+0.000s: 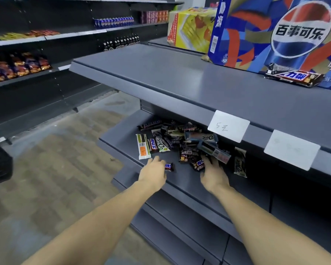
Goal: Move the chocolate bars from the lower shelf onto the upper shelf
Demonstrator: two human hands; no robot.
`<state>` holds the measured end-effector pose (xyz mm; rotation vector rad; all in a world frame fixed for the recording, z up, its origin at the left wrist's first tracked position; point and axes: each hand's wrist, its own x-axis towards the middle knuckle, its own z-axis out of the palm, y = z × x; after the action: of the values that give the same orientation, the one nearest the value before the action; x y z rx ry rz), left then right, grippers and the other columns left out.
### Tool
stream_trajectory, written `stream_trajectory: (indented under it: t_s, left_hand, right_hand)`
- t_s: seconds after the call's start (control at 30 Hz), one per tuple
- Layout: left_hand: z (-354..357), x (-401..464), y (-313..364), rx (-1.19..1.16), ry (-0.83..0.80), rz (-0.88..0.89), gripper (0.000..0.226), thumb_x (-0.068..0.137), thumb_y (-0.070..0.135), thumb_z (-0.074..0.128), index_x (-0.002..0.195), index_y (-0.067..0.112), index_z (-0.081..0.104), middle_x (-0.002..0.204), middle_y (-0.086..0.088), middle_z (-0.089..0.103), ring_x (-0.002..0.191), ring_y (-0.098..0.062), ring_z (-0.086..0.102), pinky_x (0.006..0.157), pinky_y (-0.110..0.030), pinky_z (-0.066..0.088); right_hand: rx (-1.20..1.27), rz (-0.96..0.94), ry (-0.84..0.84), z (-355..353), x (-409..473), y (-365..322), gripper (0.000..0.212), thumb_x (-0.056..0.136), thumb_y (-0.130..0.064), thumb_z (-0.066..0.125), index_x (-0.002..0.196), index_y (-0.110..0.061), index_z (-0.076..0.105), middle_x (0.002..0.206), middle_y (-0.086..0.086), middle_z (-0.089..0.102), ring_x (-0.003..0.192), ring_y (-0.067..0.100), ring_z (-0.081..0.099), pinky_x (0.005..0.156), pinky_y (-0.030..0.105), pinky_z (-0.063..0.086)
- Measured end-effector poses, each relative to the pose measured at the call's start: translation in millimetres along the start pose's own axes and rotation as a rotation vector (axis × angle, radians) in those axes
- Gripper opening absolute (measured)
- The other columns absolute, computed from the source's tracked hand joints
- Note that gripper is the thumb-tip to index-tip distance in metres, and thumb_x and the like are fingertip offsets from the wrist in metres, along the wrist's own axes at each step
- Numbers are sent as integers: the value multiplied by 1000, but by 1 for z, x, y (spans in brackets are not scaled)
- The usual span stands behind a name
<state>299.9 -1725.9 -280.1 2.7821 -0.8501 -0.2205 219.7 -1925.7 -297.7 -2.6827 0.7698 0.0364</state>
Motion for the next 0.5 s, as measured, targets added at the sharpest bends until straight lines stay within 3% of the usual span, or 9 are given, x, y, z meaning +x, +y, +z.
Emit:
stream_trajectory:
  t_s: [0.13,0.33,0.5]
  left_hand:
    - [12,19,-3,-30,31,-9,51,93,18,56,140,11,38,127,-6,50,121,-26,42,96,-37,46]
    - [13,48,-8,-75,21,77,33,90,20,65,123,19,60,119,-2,55,116,-23,44,90,-33,46]
    - [9,56,-13,-102,-7,147,45,81,16,75,124,19,60,133,-2,51,130,-27,37,105,-35,38]
  right_hand:
    - [-73,-25,27,8,17,0,50,99,-33,47,147,-29,34,151,9,30,126,37,42,90,39,47]
    - [-10,20,50,11,25,-3,42,94,-29,59,134,-24,47,139,6,41,116,32,51,84,36,48]
    - [113,149,103,12,11,-5,38,87,-27,68,121,-18,54,126,5,50,103,28,59,73,30,45]
